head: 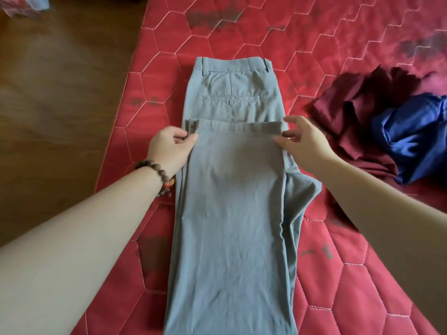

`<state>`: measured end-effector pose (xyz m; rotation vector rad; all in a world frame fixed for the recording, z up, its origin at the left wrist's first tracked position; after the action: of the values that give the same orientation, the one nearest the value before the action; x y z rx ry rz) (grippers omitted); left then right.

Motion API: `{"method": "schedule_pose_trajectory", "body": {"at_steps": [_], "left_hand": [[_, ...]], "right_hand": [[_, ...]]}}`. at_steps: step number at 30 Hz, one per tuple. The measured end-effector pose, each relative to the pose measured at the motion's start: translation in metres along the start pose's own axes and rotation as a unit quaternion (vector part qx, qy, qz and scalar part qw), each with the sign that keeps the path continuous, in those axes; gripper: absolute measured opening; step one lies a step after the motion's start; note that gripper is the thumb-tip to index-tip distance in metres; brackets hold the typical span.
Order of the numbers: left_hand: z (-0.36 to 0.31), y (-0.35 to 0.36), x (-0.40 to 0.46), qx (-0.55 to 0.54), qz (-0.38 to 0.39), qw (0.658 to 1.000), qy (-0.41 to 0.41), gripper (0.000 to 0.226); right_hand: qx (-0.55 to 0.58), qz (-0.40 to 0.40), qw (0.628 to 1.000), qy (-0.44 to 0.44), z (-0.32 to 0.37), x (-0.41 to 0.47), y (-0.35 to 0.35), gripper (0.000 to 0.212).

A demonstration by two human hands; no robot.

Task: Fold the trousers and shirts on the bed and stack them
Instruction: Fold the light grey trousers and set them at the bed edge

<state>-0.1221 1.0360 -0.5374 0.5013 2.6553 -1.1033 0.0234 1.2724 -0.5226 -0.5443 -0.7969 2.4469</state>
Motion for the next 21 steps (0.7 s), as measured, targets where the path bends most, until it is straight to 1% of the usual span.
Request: {"method": "schedule_pose_trajectory", "body": {"at_steps": [1, 2, 4, 5, 8, 10, 11, 12, 13, 15, 17, 19, 20, 21], "left_hand": [[0.011, -0.005, -0.008, -0.016, 0.022, 1.0, -0.012, 0.021], [0.02, -0.01, -0.018, -0.062, 0.055, 0.996, -0.032, 0.015], [0.03, -0.019, -0.033, -0.172, 0.113, 0.976, -0.064, 0.015], [0.029, -0.022, -0.037, -0.198, 0.135, 0.969, -0.065, 0.017], [0.015, -0.026, -0.035, -0.179, 0.17, 0.967, -0.067, 0.011], [0.006, -0.025, -0.031, -0.179, 0.182, 0.963, -0.092, 0.033], [0.005, -0.023, -0.029, -0.192, 0.191, 0.955, -0.12, 0.039], [0.005, -0.022, -0.029, -0.207, 0.202, 0.946, -0.146, 0.038], [0.007, -0.021, -0.031, -0.218, 0.214, 0.936, -0.174, 0.035], [0.015, -0.021, -0.041, -0.214, 0.232, 0.927, -0.204, 0.031], [0.026, -0.02, -0.057, -0.184, 0.229, 0.936, -0.196, 0.012], [0.039, -0.018, -0.069, -0.125, 0.213, 0.958, -0.146, 0.021], [0.044, -0.017, -0.075, -0.127, 0.197, 0.964, -0.126, 0.02], [0.047, -0.018, -0.08, -0.149, 0.176, 0.965, -0.125, 0.016]], "right_hand": [[0.011, -0.011, 1.0, -0.001, -0.003, -0.013, -0.001, 0.049], [0.019, -0.013, 1.0, 0.0, -0.006, -0.028, 0.0, 0.048], [0.026, 0.003, 1.0, 0.003, -0.012, -0.056, 0.005, 0.047], [0.03, 0.01, 0.999, 0.006, -0.014, -0.066, 0.008, 0.048], [0.042, 0.011, 0.999, 0.019, -0.008, -0.066, 0.012, 0.06], [0.068, 0.0, 0.997, 0.048, -0.002, -0.052, 0.015, 0.071], [0.097, -0.013, 0.992, 0.079, -0.001, -0.046, 0.016, 0.074], [0.112, -0.022, 0.987, 0.111, -0.001, -0.042, 0.018, 0.075], [0.113, -0.022, 0.984, 0.137, -0.003, -0.043, 0.019, 0.071], [0.113, 0.001, 0.981, 0.155, -0.009, -0.056, 0.025, 0.058], [0.108, 0.028, 0.983, 0.145, -0.015, -0.076, 0.031, 0.048], [0.093, 0.05, 0.987, 0.125, -0.018, -0.09, 0.035, 0.046], [0.095, 0.046, 0.987, 0.119, -0.018, -0.093, 0.034, 0.047], [0.1, 0.034, 0.988, 0.115, -0.017, -0.096, 0.032, 0.046]]}}
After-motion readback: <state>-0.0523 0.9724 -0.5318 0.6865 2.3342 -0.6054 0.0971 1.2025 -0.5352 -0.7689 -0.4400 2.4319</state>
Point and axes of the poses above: each hand's wrist, its own x-axis towards the middle knuckle, its own y-axis out of the palm, z = x × y, the point moved 1 cm from there along x, towards the middle knuckle, and after that the axes turned 7 degrees about -y, right-handed, at the moved point
